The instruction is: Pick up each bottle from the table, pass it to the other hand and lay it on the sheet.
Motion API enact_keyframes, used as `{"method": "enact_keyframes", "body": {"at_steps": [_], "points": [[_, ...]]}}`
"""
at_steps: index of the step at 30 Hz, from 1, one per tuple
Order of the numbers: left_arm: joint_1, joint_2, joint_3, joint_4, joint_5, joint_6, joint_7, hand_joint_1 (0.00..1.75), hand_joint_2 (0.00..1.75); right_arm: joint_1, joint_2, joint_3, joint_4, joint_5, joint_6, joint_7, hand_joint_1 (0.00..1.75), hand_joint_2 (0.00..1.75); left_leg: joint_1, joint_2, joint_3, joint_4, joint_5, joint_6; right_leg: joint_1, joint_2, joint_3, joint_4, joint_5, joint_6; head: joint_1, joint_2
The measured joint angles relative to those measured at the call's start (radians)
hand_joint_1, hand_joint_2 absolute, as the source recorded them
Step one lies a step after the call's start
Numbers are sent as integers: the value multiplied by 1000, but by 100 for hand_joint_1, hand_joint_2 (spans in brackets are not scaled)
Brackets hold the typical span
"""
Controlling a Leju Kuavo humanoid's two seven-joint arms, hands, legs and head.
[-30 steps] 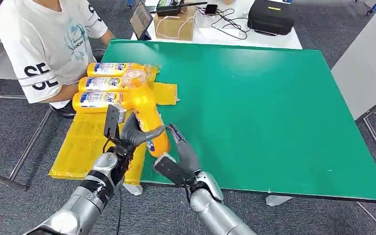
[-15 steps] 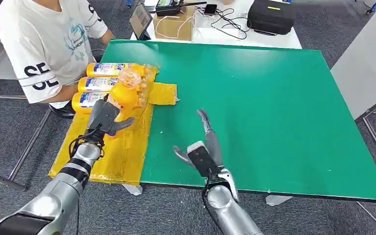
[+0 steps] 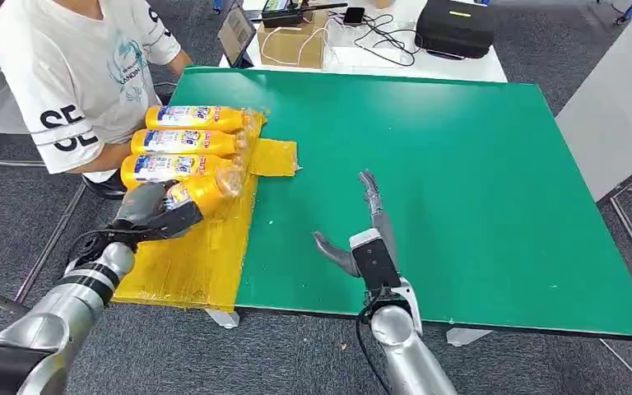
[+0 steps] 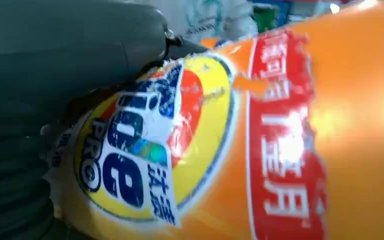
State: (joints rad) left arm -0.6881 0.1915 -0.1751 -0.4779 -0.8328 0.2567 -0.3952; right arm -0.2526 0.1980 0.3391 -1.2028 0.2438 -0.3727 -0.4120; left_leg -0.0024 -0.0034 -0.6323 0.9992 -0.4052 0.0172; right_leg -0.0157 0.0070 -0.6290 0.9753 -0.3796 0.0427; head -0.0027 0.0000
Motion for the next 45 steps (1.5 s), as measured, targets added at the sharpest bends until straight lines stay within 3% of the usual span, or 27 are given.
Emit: {"method": "enact_keyframes", "body": {"at_steps": [11,12,13,14,25,38,45], "points": [[-28,83,-116,89,-159,-66,27,175,175,-7,-6,-5,10,-19,31,-14,0,175,0,0,3,0,0,-1,0,0,2,1,0,0,0,0],[-28,85,-122,93,-169,-68,33,155,175,-7,-6,-5,13,-21,34,-14,0,175,0,0,3,0,0,-1,0,0,2,1,0,0,0,0],[-28,85,-127,96,-174,-69,42,19,175,-8,-6,-5,16,-21,38,-15,0,175,0,0,4,0,0,-1,0,0,3,1,0,0,0,0],[-28,85,-132,100,-177,-68,51,0,175,-9,-6,-5,21,-22,40,-15,0,175,0,0,4,0,-1,-1,0,0,3,1,0,0,0,0],[-1,83,-138,117,-167,-23,71,0,175,-10,-5,-5,76,-27,47,-19,0,175,0,-1,15,-1,-2,-3,0,0,14,1,-3,-4,0,0],[14,83,-115,119,-131,-3,17,0,175,-20,-5,-5,109,-29,58,-24,0,175,0,-1,15,-1,-2,-3,0,0,15,1,-3,-4,0,0],[77,79,-52,107,-34,147,-133,0,175,-23,-5,-5,126,-32,60,-34,0,175,0,0,15,-1,-2,-3,0,0,14,1,-4,-4,0,0]]}}
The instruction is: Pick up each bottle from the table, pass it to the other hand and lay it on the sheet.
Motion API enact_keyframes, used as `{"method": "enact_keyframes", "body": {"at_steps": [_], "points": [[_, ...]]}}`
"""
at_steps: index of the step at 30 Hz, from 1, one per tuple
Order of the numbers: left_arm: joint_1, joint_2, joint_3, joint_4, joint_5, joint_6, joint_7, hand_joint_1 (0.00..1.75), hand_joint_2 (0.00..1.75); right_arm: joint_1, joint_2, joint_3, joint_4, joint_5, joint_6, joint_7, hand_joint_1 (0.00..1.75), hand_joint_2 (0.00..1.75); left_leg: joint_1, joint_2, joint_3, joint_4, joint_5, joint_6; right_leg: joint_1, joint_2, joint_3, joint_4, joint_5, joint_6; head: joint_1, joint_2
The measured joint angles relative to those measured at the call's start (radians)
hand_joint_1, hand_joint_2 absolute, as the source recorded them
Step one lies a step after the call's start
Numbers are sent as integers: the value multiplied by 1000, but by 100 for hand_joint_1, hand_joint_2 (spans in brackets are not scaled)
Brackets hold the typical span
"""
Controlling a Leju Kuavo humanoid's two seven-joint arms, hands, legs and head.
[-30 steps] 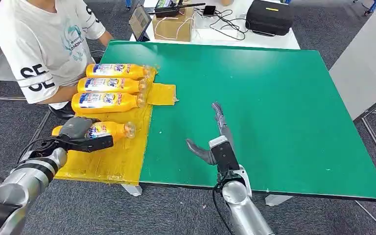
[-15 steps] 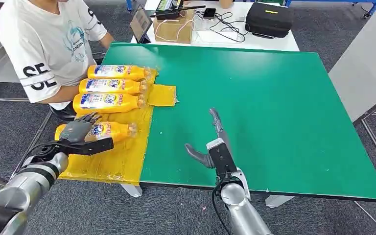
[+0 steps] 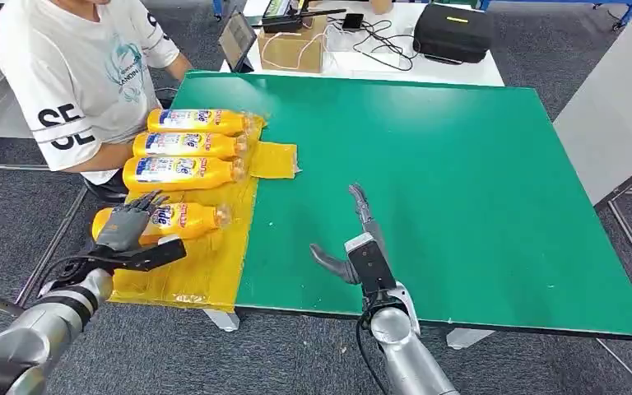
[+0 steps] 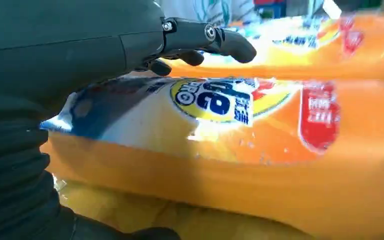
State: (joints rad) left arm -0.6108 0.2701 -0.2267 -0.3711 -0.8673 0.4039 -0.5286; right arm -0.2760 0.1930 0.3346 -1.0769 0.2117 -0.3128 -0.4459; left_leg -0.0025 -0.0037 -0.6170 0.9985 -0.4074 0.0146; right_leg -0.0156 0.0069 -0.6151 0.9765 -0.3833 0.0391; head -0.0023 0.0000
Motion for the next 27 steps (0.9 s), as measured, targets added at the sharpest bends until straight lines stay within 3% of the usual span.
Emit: {"method": "enact_keyframes", "body": {"at_steps": [6,12,27], "points": [[68,-30,131,-44,162,73,-140,0,175,4,0,0,9,-7,-18,-5,0,175,0,0,-2,0,0,0,0,0,-3,0,0,0,0,0],[118,-98,248,-170,371,-16,-169,0,175,31,0,0,1,-8,-40,-3,0,175,0,0,-6,1,0,0,0,0,-6,0,0,0,0,0],[146,-154,297,-300,453,-82,-171,0,175,50,0,0,-26,-2,-45,0,0,175,0,0,-9,1,0,0,0,0,-10,0,0,0,0,0]]}}
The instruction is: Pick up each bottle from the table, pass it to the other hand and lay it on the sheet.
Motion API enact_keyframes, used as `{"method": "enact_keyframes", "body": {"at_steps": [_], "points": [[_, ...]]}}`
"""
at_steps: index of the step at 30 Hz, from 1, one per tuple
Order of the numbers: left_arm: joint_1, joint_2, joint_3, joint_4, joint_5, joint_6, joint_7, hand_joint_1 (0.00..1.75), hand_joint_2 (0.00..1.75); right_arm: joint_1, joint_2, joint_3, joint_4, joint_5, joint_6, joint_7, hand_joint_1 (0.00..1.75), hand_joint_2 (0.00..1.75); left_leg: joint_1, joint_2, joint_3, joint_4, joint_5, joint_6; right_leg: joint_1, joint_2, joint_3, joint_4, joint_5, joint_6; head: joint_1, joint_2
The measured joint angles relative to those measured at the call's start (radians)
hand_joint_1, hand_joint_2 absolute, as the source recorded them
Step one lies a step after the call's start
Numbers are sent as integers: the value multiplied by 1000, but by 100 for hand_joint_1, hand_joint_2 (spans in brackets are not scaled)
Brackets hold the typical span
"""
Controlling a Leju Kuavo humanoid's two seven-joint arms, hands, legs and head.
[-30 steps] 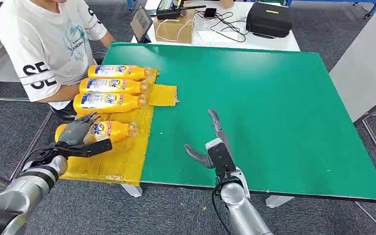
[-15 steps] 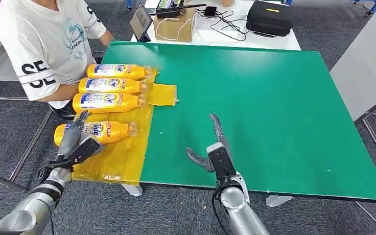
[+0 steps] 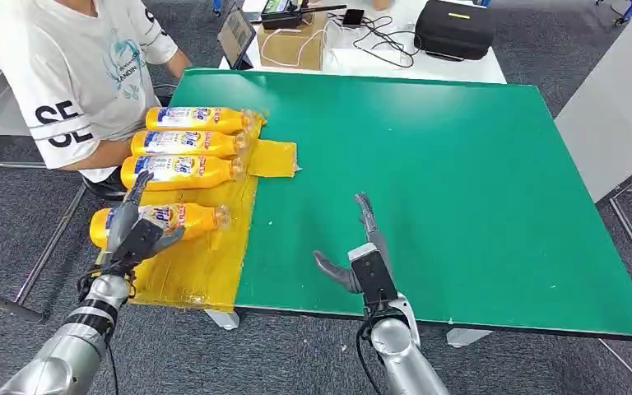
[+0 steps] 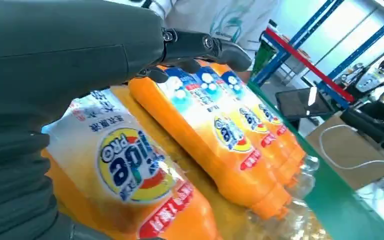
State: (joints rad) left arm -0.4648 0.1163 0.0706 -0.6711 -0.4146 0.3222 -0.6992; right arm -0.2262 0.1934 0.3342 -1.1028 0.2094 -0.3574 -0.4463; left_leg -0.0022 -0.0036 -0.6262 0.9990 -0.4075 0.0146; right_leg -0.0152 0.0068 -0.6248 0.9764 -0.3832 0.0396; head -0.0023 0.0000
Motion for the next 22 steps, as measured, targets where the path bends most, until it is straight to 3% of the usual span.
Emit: {"method": "enact_keyframes", "body": {"at_steps": [8,17,22], "points": [[60,-107,2,-171,209,-291,14,0,175,22,1,0,-46,23,4,18,0,175,-1,-1,-2,0,0,0,-1,0,-1,0,0,0,0,0],[128,-280,-111,-280,310,-284,156,0,175,63,35,7,-70,5,11,31,0,175,-2,-1,-3,0,-1,1,-2,0,-1,-1,-1,2,0,0],[130,-321,-168,-281,344,-238,175,0,175,76,48,14,-70,3,-8,30,0,175,-2,-1,-3,0,-1,1,-2,0,-1,-1,-1,2,0,0]]}}
